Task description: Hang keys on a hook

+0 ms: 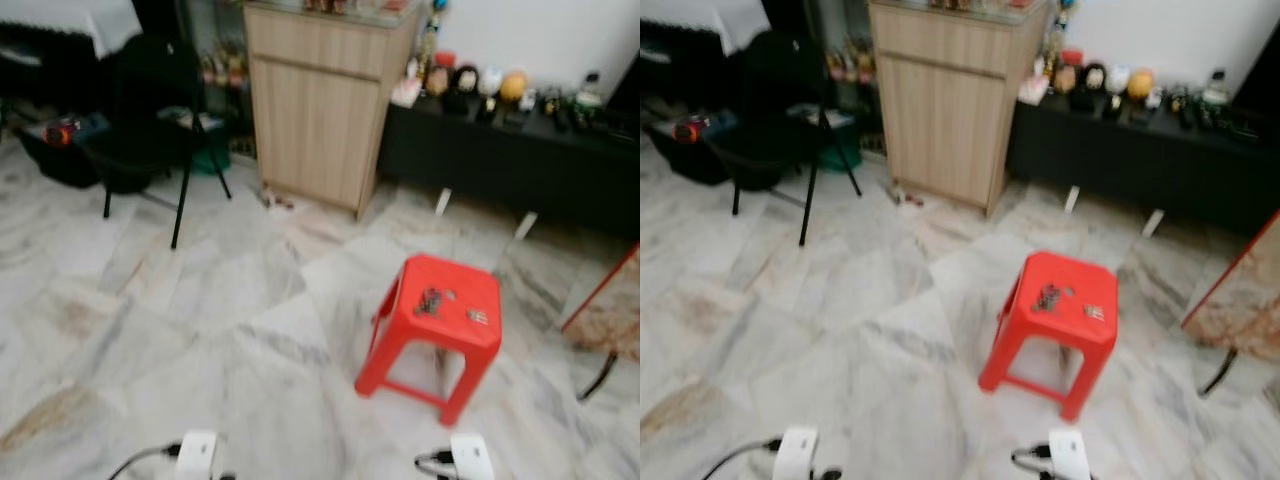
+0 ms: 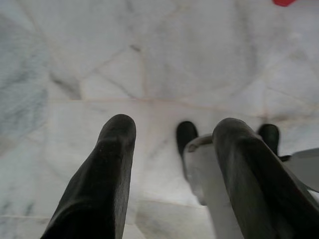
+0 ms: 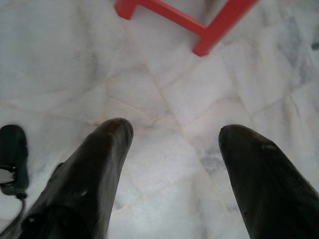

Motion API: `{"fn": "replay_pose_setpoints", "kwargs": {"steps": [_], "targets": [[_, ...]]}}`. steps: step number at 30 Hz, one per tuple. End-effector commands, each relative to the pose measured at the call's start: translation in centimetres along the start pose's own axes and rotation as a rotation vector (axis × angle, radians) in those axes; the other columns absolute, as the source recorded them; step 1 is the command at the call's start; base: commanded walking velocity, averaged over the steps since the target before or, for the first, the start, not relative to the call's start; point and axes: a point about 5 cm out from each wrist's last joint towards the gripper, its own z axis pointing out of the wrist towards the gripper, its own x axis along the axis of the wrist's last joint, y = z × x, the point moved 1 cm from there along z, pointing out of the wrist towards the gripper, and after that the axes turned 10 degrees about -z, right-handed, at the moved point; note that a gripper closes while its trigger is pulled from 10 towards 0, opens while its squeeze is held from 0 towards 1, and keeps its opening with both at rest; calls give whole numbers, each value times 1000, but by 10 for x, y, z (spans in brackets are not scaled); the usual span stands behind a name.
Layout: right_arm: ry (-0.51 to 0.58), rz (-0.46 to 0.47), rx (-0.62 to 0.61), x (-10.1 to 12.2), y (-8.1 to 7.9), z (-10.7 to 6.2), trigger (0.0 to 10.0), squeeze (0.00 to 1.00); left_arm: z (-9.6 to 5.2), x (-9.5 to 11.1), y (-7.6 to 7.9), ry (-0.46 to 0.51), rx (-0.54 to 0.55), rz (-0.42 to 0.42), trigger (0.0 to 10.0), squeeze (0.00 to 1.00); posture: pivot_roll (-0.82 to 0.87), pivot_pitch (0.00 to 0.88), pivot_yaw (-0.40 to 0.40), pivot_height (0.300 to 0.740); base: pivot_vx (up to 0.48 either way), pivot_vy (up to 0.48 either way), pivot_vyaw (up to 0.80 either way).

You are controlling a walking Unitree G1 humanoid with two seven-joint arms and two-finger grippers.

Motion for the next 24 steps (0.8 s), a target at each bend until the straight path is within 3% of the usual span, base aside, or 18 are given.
{"fn": "replay_pose_setpoints", "kwargs": {"steps": [1, 24], "targets": [[-9, -7, -12, -4, 5, 0, 10000, 0, 0, -2, 6, -2, -18, 16, 10000, 0, 68, 0, -65, 740, 0, 0, 0], [10, -42, 13, -5, 2, -1, 10000, 0, 1, -1, 4, -8, -6, 20, 10000, 0, 65, 0, -58, 740, 0, 0, 0]]}}
